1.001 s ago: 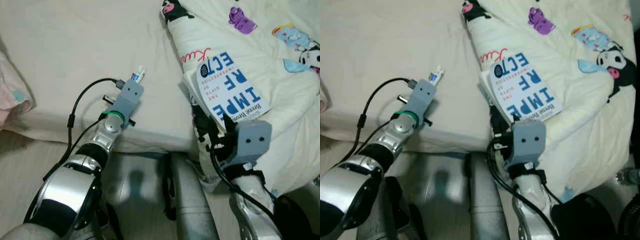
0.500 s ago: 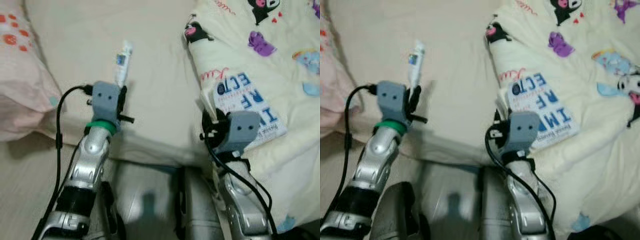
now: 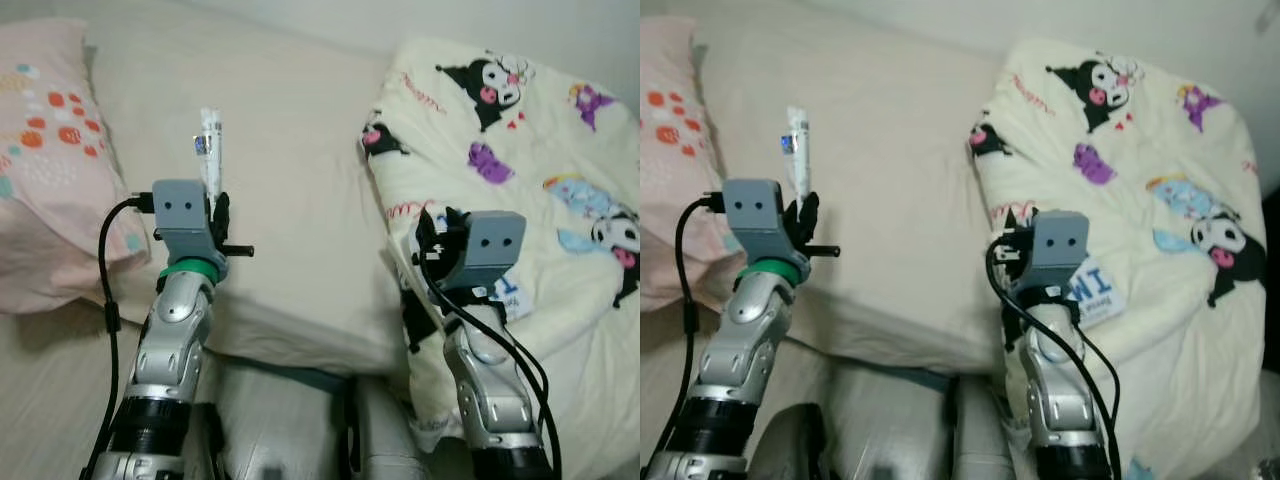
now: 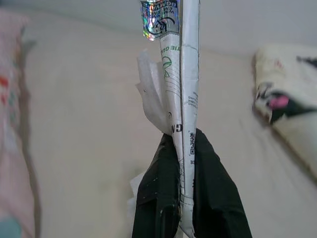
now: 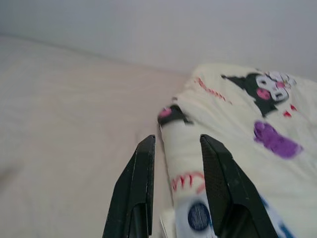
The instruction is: Clean up the room
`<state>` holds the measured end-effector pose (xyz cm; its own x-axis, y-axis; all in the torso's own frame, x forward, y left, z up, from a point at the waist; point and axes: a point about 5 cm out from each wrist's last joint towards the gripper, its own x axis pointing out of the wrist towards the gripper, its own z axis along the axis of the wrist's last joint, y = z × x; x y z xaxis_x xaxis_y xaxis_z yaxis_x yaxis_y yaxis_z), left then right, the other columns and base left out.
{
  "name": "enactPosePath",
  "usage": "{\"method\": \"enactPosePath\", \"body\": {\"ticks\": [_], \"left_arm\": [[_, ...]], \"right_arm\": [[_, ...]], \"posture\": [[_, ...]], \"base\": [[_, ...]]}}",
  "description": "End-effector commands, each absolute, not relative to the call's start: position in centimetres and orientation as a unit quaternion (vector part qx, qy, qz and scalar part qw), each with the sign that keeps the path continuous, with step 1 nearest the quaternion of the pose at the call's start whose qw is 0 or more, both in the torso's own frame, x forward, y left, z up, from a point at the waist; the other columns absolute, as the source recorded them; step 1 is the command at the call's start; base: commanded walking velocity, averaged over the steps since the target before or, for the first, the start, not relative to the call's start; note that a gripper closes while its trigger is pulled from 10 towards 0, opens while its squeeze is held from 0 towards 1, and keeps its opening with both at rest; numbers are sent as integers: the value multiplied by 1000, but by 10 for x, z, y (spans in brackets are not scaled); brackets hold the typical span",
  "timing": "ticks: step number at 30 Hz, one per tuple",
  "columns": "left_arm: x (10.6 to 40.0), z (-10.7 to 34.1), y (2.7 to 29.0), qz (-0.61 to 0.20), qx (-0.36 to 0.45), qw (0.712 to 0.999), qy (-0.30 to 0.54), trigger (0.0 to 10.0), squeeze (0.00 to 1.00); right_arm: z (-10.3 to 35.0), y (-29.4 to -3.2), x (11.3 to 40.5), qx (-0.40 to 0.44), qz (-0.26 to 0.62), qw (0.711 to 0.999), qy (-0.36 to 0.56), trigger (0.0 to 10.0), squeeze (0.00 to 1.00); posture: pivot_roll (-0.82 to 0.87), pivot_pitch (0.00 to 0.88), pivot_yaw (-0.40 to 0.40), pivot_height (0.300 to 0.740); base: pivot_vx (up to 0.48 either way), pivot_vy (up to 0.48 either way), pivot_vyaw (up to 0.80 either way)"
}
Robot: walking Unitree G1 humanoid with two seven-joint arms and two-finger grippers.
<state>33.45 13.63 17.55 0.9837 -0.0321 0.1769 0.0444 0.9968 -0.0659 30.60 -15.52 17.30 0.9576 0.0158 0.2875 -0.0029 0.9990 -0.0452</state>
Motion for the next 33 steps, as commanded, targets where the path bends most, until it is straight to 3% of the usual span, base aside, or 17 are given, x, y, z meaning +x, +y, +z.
{"method": "enactPosePath", "body": {"ticks": [1,18,28,33], "left_arm": [[334,174,136,-18,-23,996,-83,10000,0],[339,180,121,-36,0,996,-79,10000,0],[340,180,123,-41,9,997,-70,10000,0],[340,180,123,-42,11,997,-70,10000,0]], "right_arm": [[167,-163,306,-21,-8,990,-138,10000,0],[165,-168,313,-20,-14,989,-147,10000,0],[161,-159,315,-9,-3,989,-149,10000,0],[160,-159,315,-7,-3,989,-148,10000,0]], "posture": [[-122,12,25,648],[-123,11,25,707],[-114,14,27,711],[-111,18,28,711]], "base": [[0,0,0],[0,0,0],[0,0,0],[0,337,0]]}}
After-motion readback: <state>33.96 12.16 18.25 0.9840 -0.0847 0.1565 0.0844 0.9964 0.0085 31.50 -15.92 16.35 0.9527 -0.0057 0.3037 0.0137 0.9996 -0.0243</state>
